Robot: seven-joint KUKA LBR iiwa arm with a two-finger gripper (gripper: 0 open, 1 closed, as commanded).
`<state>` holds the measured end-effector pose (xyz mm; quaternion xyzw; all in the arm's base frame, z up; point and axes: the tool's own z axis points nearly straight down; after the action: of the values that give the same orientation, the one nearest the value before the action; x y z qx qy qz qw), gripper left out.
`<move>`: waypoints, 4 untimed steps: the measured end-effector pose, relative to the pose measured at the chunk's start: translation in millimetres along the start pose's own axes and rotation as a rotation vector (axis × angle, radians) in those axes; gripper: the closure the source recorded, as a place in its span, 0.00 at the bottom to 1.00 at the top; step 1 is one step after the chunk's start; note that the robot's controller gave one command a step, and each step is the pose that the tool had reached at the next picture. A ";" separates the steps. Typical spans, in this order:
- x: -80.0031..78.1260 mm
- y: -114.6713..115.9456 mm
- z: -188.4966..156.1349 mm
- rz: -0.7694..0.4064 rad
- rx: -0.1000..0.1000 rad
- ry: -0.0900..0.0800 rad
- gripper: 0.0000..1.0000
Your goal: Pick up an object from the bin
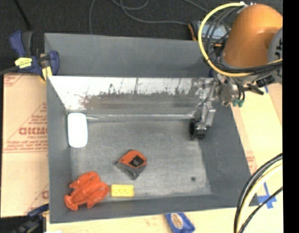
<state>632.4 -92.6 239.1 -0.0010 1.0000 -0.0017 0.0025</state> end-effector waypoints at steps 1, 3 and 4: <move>0.0 0.0 0.0 0.000 0.000 0.000 0.00; 41.4 -30.7 75.8 0.044 -0.002 0.002 0.00; 11.8 -33.0 107.8 0.159 -0.002 -0.003 0.00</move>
Offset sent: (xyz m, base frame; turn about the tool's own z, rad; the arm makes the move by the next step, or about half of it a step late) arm -0.0120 0.0031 -0.0993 0.1459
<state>621.2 -126.0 131.4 0.0783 0.9969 -0.0005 0.0040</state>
